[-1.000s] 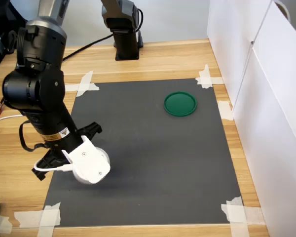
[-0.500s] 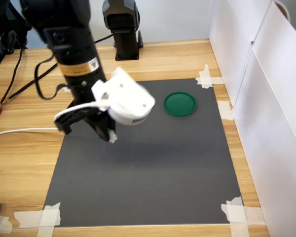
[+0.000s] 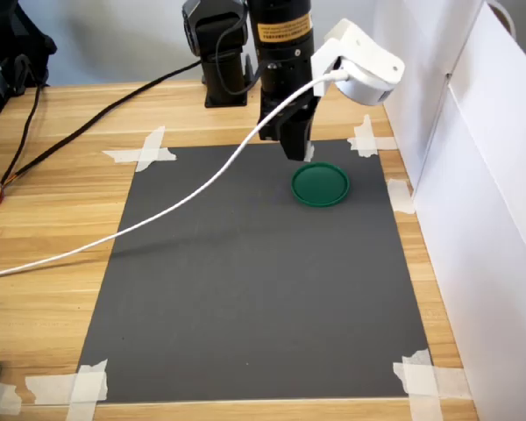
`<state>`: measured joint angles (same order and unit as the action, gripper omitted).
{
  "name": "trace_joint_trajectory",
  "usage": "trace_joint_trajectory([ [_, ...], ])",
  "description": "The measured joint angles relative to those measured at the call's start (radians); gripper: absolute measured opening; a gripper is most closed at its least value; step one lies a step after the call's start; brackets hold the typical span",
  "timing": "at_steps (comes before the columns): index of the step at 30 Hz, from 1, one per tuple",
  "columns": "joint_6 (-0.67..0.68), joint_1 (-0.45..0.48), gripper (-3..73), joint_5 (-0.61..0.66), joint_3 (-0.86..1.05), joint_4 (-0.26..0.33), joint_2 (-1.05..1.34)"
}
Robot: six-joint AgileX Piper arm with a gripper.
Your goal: Grasp a white terminal and put it in the green lid.
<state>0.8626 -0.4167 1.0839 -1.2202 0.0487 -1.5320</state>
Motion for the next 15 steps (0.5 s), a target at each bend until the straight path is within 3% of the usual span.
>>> trace_joint_trajectory([
  [8,-0.064,-0.099,8.3,-0.135,0.182,-0.049,0.032],
  [15,-0.087,-0.148,8.3,-0.244,0.255,-0.049,0.033],
])
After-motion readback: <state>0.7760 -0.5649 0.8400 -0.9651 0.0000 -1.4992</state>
